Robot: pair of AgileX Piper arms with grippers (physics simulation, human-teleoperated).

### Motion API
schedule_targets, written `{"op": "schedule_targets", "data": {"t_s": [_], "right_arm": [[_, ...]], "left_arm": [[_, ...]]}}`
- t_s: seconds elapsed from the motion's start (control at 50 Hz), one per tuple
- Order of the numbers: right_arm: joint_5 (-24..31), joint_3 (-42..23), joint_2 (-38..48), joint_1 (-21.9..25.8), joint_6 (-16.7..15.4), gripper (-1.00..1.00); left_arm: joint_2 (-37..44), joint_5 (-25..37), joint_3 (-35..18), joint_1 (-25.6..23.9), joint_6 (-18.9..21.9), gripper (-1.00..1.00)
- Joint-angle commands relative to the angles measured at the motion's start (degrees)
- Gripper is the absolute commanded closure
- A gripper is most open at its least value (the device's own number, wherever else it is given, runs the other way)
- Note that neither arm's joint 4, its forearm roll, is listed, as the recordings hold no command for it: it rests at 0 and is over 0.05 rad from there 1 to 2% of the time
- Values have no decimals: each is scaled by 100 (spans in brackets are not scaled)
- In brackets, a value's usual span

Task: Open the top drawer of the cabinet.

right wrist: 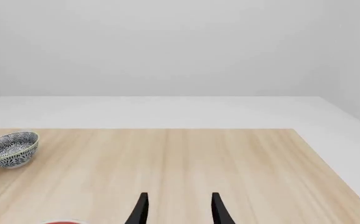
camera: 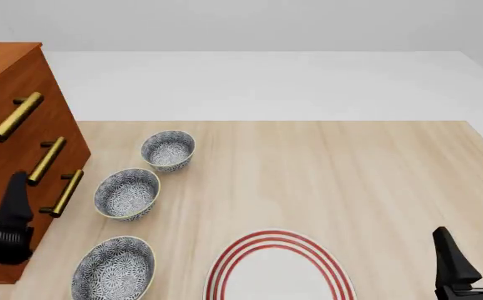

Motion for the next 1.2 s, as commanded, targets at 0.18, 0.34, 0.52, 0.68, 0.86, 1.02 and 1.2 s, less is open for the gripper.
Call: {"op": "schedule_targets", "data": {"t_s": [0.18, 0.34, 0.52, 0.68, 0.86, 1.02, 1.2], "right_arm": [[0, 0, -1, 0, 0, -100], [0, 0, -1, 1, 1, -100], [0, 0, 0, 0, 1, -100], [0, 0, 1, 0, -1, -100], [0, 0, 0, 1, 0, -100], [0, 0, -1, -1, 0, -100], [0, 0, 0, 0, 0, -100]], "left_arm": [[911, -614, -282, 171, 325, -100], [1130, -749, -314, 173, 500, -100], [1258, -801, -345, 217, 730, -100], [1329, -710, -406, 273, 962, -100], [1395, -652, -493, 321, 1127, -100], [1564, -648, -644, 339, 1233, -100], [1673, -642, -627, 245, 1335, -100]]}}
